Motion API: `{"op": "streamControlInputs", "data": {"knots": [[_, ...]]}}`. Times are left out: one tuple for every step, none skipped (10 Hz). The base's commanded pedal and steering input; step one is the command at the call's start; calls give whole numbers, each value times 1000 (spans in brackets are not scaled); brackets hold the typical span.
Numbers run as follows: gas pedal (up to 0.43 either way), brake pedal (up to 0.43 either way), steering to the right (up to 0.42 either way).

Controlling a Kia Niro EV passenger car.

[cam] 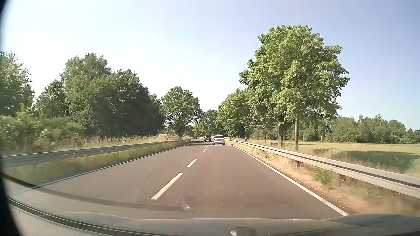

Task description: Follow the waypoints while adhering to traffic rules and regulations

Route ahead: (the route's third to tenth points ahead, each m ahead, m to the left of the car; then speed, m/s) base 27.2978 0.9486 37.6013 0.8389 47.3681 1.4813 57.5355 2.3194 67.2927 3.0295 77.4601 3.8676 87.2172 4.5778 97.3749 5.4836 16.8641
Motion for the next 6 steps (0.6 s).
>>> {"op": "streamControlInputs", "data": {"knots": [[59, 12, -5], [59, 18, -5], [59, 18, -5], [59, 18, -4], [59, 18, -4], [59, 18, -4]]}}
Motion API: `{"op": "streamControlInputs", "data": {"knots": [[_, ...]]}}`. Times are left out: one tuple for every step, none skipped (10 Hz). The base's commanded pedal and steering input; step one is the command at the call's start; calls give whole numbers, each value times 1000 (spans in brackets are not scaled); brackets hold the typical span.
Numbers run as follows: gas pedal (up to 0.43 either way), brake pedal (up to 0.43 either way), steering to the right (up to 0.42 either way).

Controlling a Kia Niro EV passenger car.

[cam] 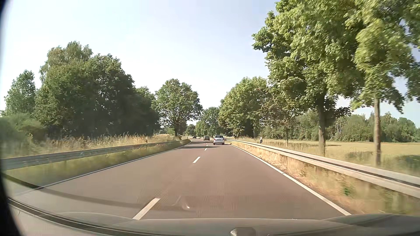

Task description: Follow the waypoints while adhering to traffic rules and regulations

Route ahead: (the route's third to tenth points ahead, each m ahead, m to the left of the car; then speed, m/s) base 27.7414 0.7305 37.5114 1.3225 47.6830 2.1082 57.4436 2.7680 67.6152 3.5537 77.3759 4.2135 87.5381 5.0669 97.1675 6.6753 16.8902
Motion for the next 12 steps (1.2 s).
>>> {"op": "streamControlInputs", "data": {"knots": [[59, 18, -4], [59, 18, -4], [59, 18, -4], [59, 18, -4], [59, 18, -3], [59, 18, -4], [59, 18, -4], [59, 18, -4], [59, 18, -3], [59, 18, -4], [59, 18, -4], [67, 18, -4]]}}
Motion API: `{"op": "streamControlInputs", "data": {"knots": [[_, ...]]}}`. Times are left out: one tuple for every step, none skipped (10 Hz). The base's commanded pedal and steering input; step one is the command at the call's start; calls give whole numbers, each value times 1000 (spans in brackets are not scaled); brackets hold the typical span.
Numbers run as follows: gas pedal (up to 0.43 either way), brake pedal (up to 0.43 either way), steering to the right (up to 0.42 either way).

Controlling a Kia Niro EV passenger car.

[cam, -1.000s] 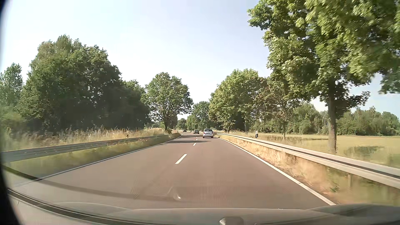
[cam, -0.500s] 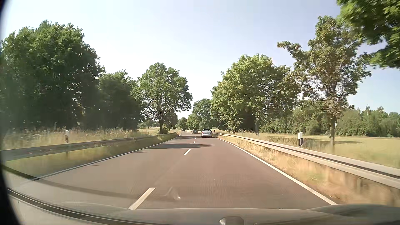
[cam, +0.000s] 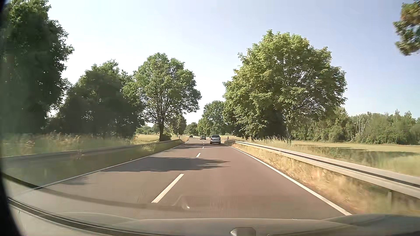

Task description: Follow the waypoints while adhering to traffic rules and regulations

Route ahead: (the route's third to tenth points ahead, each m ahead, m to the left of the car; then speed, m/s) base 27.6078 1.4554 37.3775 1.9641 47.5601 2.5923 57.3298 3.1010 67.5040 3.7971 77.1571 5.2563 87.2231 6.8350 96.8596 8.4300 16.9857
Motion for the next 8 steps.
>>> {"op": "streamControlInputs", "data": {"knots": [[67, 18, -4], [67, 18, -4], [67, 18, -3], [67, 18, -3], [67, 18, -4], [67, 18, -4], [67, 18, -4], [67, 12, -3]]}}
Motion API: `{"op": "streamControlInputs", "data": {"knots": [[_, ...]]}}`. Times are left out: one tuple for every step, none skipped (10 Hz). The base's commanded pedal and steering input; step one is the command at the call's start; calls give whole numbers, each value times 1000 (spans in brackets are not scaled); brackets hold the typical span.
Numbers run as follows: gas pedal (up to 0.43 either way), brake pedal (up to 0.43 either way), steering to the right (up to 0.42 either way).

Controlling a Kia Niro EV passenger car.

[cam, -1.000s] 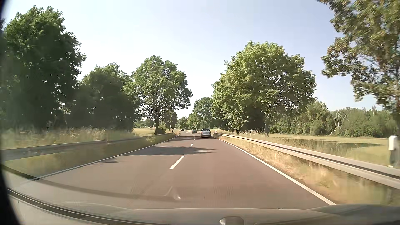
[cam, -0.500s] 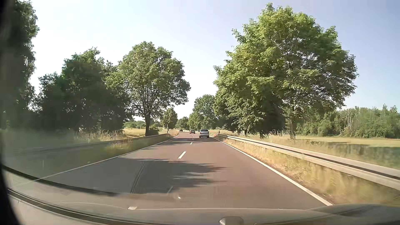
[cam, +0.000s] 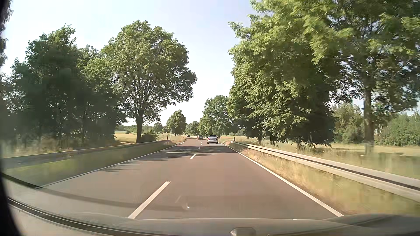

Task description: Follow the waypoints while adhering to traffic rules and regulations

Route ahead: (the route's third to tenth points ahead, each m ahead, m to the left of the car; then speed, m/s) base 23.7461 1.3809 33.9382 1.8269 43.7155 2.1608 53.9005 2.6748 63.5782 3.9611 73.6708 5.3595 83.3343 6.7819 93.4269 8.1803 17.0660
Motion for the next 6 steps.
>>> {"op": "streamControlInputs", "data": {"knots": [[67, 18, -4], [67, 18, -3], [67, 18, -3], [67, 18, -4], [67, 18, -3], [67, 18, -4]]}}
